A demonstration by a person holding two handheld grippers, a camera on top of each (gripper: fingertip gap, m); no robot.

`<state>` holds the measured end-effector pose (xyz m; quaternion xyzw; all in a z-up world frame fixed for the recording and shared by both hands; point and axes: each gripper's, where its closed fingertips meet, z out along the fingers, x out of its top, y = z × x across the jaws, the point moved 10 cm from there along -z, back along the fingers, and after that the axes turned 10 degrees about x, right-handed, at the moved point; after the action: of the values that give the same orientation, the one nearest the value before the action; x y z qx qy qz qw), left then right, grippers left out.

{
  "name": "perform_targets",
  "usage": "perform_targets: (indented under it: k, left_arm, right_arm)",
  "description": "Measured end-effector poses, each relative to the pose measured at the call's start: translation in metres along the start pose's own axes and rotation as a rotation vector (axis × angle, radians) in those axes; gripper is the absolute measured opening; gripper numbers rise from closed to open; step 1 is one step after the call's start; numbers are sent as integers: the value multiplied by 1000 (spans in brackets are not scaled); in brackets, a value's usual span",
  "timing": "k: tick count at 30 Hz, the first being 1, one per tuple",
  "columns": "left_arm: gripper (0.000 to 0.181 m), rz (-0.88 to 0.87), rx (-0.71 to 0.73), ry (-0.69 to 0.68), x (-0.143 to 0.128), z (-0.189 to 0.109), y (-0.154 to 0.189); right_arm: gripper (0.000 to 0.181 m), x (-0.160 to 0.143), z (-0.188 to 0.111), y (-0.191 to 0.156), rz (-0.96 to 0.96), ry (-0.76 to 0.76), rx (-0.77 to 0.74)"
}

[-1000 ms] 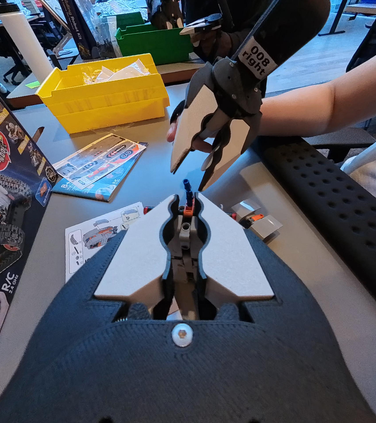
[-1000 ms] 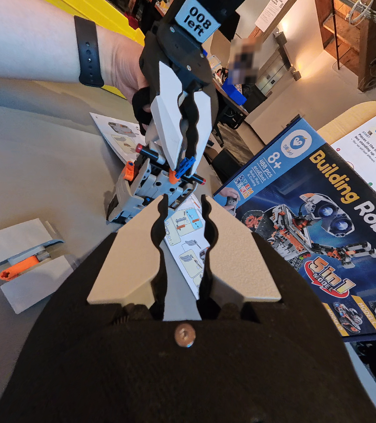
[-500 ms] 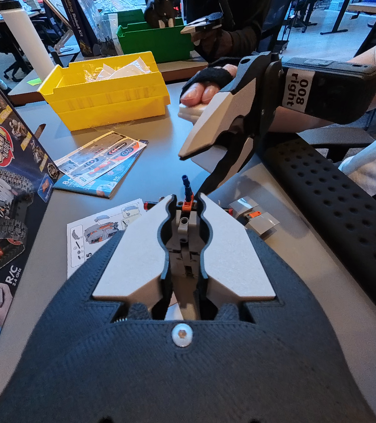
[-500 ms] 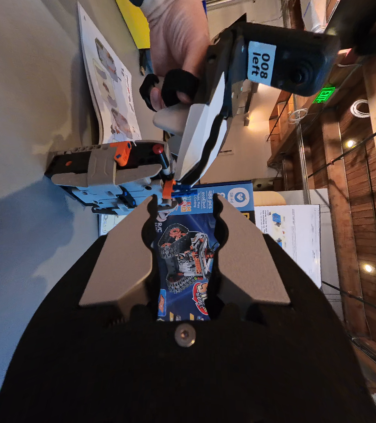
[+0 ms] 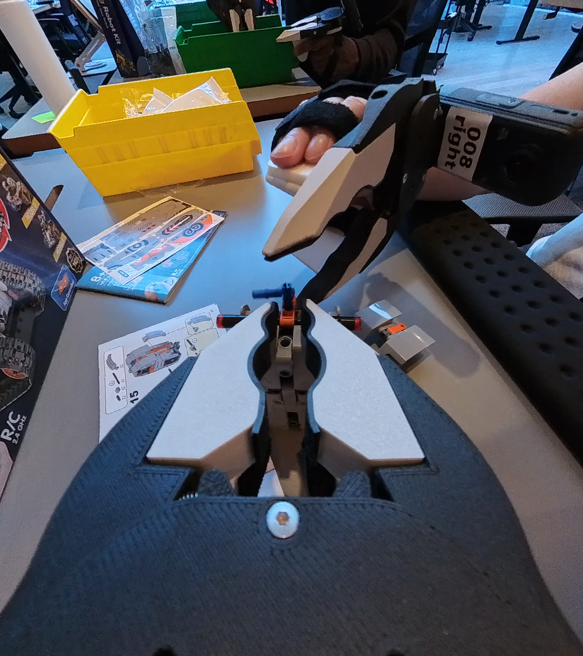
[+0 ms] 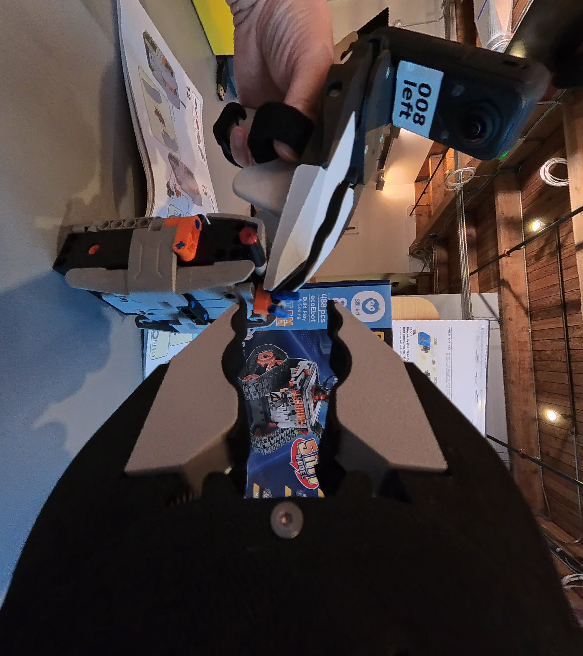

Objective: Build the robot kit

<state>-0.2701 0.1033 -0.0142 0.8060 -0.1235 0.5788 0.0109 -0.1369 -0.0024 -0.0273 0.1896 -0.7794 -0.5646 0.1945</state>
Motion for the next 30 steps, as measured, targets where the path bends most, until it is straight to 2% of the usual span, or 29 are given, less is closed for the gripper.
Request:
perform_targets:
  k: [7,9,11,13,15,17,21,23,26,30]
  left_arm:
    - [10,-5,-2,4,-1,0,0]
    - [11,-4,5,6,0,-4,-1]
    - [12,-5,20,30,2,-10,-1]
    - [12,-6,36,68,5,-17,-2]
    - [12,-1,55,96,9,-23,-3]
    - [12,6,78,111,12,-28,-3]
    - [12,27,136,106,17,-37,-4]
    - [12,37,165,101,20,-42,-3]
    - [12,56,203,90,26,-46,-2]
    - [12,74,220,75,32,-47,0]
  right_arm:
    - [41,-5,-2,-4,27,0,57]
    - [41,-14,-10,-4,112,1,73]
    - [40,-34,-22,-7,317,-5,172]
    - [37,-61,-39,-15,602,5,280]
    - [26,-79,-57,-25,838,92,368]
    - [20,-86,-64,-32,972,177,403]
    - [17,-77,-43,-39,1006,203,486]
    - [17,-65,-24,-39,1085,213,591]
    - [20,-45,0,-39,1192,159,707]
    - [26,-26,18,-41,1220,36,736]
